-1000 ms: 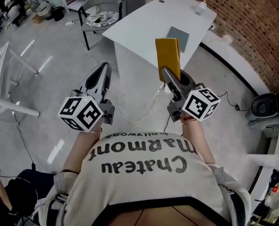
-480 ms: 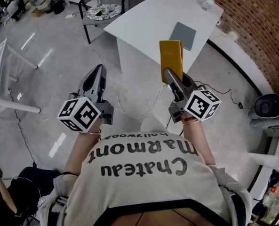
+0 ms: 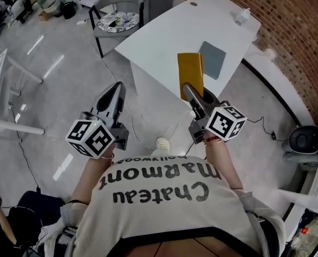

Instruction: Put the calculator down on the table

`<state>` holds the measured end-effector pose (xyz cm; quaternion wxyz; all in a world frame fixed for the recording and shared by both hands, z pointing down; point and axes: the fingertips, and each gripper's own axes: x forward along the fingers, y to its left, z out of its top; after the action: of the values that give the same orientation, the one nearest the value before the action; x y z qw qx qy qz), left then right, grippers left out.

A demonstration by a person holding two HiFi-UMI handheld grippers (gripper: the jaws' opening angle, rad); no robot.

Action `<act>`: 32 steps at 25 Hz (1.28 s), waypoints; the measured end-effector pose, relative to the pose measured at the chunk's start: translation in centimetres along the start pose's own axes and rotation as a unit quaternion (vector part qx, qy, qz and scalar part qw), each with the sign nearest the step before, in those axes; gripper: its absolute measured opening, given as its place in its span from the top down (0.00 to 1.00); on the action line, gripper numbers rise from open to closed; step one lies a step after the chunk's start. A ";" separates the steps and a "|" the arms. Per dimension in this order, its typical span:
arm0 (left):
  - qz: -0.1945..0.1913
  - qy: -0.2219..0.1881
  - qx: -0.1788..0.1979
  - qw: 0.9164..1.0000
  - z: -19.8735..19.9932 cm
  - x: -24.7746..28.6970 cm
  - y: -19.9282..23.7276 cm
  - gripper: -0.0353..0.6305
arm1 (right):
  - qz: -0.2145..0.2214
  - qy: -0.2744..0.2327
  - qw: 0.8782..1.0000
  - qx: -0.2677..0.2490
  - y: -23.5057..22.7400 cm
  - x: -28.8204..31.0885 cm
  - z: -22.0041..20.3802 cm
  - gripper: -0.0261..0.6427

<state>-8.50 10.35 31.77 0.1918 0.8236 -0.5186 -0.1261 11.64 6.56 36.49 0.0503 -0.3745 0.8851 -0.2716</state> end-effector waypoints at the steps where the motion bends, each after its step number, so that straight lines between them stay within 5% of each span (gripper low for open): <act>1: 0.003 -0.002 0.000 1.000 0.4 1.1 0.1 0.94 | 0.003 0.003 1.000 -0.001 -0.7 0.8 0.7 0.82; 11: 0.052 -0.006 -0.002 0.999 0.7 9.1 2.2 0.94 | 0.033 0.012 0.999 -0.007 -7.6 6.0 6.1 0.82; 32: 0.066 0.024 -0.007 0.998 0.7 17.6 8.4 0.94 | 0.020 0.039 0.998 0.038 -15.9 15.1 6.4 0.82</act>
<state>-7.96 -8.91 34.75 0.2179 0.7890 -0.5661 -0.0976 12.82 -15.80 41.04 0.0350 -0.3439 0.8827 -0.3183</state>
